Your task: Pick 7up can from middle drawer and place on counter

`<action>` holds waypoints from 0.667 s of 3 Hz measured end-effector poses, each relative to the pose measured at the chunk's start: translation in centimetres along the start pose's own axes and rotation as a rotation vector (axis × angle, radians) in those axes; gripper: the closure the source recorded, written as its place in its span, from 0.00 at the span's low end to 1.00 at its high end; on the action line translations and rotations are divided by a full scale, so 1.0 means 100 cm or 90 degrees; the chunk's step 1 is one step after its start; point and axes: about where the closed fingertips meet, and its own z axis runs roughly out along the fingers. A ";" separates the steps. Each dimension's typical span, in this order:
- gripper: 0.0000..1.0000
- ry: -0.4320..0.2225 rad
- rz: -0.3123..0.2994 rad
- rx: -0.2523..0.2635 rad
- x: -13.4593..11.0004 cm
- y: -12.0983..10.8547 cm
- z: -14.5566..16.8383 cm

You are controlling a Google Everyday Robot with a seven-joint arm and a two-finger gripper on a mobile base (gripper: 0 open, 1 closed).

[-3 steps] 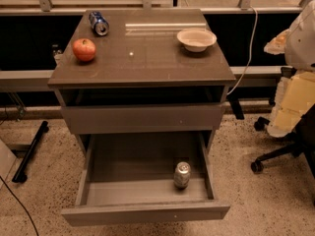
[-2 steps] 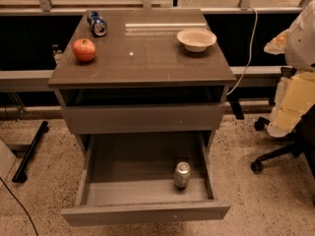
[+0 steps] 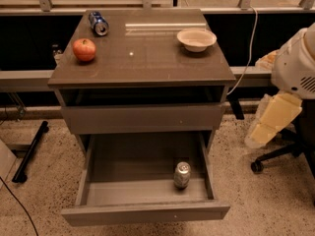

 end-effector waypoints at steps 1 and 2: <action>0.00 -0.065 0.028 -0.004 -0.009 0.004 0.032; 0.00 -0.129 0.041 -0.036 -0.015 0.002 0.066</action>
Offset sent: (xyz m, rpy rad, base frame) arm 0.0466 0.0457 -0.1012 0.3843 0.0423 0.0497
